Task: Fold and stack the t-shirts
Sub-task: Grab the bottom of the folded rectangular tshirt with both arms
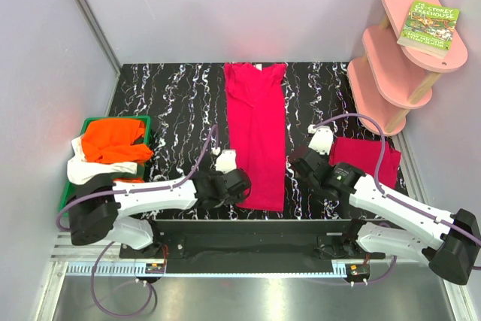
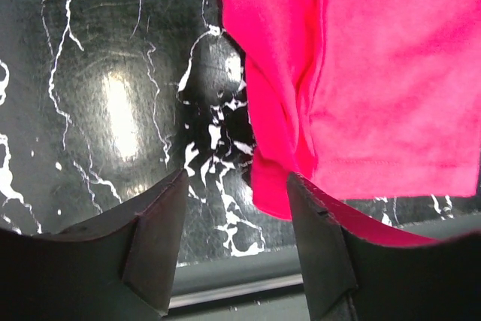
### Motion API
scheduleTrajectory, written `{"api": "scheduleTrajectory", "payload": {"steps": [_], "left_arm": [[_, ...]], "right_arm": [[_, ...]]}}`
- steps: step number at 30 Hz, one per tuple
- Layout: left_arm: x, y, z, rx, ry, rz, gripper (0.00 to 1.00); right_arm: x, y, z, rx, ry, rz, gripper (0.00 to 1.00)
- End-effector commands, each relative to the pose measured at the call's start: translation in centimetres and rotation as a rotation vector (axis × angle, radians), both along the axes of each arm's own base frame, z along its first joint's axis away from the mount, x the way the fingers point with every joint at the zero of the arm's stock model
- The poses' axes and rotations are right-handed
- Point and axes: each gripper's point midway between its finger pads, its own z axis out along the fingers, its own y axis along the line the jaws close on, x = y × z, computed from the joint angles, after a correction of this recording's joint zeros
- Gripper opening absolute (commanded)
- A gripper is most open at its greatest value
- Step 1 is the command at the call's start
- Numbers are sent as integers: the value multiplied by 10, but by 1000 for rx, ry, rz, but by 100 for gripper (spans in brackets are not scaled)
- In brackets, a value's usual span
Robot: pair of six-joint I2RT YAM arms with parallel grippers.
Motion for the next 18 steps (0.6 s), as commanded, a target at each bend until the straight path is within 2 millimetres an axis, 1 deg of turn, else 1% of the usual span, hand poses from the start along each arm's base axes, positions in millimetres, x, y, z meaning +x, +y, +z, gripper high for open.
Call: {"api": "scheduleTrajectory", "payload": {"steps": [1,4,6,7,9,13,18], "left_arm": [[6,-3,37,-103,-85,63,58],[4,0,39,-114,-89,60,59],[4,0,35,-95,-86,54,59],[3,1,27,-71,-70,49,59],[2,-1,21,-57,-57,49,58],[-4,-1,0,-40,-16,41,58],[-6,-6,-10,-60,-1,35,53]], "right_arm": [[4,1,4,12,-11,-7,50],[4,2,1,11,-7,-7,50],[4,3,1,13,-6,-7,50],[5,3,0,9,-2,-10,50],[4,4,-1,8,2,-8,49],[4,5,-3,10,7,-9,49],[3,4,-3,12,7,-8,49]]}}
